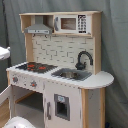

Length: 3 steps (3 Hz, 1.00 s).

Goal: Play with the kitchen

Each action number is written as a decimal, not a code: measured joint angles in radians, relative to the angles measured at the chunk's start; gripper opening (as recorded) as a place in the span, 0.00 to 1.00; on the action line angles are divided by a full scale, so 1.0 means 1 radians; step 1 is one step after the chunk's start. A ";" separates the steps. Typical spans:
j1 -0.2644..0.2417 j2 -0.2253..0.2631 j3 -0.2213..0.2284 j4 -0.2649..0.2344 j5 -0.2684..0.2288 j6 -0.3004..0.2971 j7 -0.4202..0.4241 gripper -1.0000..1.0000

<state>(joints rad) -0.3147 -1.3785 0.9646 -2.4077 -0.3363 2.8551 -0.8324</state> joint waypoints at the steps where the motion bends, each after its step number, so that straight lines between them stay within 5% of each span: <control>1: -0.027 0.040 -0.009 0.043 0.000 0.030 -0.076 1.00; 3: -0.101 0.160 -0.010 0.128 0.000 0.108 -0.226 1.00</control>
<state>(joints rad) -0.4152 -1.2183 0.9550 -2.2796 -0.3363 2.9632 -1.0584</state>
